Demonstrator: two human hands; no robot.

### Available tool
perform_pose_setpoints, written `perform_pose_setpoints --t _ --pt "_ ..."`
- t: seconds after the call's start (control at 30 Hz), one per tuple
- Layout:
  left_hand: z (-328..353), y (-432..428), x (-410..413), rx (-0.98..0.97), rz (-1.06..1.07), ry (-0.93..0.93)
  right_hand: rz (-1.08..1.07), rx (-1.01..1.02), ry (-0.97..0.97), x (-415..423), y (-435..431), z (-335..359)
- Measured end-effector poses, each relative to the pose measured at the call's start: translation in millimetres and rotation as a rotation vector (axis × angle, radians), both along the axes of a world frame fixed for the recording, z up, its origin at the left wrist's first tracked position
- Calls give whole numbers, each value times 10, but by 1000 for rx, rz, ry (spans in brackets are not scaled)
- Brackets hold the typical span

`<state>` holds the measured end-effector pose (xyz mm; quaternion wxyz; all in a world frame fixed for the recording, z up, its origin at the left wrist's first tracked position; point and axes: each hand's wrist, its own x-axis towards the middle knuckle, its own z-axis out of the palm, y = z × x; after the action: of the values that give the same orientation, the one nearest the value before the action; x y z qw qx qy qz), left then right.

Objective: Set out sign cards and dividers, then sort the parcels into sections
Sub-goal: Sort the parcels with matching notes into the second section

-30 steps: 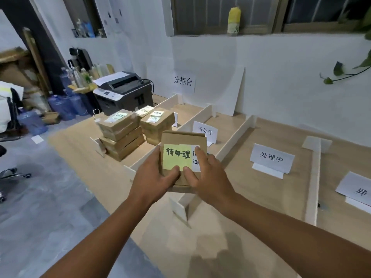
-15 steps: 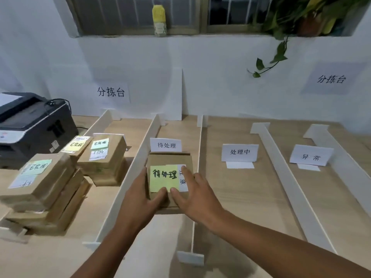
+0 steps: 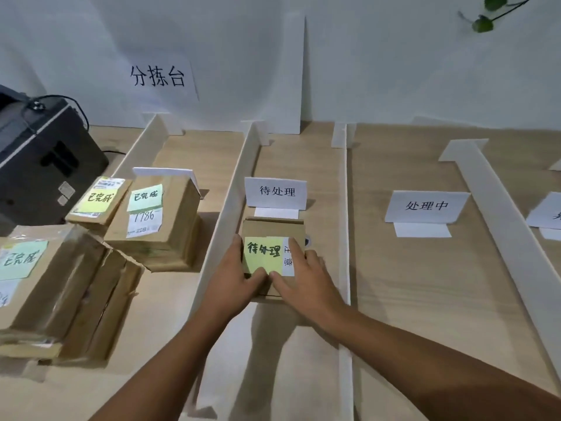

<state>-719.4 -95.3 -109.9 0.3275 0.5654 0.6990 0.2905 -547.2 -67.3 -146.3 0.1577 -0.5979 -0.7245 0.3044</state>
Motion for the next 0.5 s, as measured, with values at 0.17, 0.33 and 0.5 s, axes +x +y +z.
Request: perform_pose_setpoints --t 0.17,0.33,0.5 --pt "-546 504 -202 -88 38 32 6 -19 -132 -337 467 -547" --pt "-1105 920 -354 -207 19 69 24 -93 -150 -562 847 -1117" --pt "-1325 993 -344 -269 22 148 37 -172 -101 -543 902 -1348"
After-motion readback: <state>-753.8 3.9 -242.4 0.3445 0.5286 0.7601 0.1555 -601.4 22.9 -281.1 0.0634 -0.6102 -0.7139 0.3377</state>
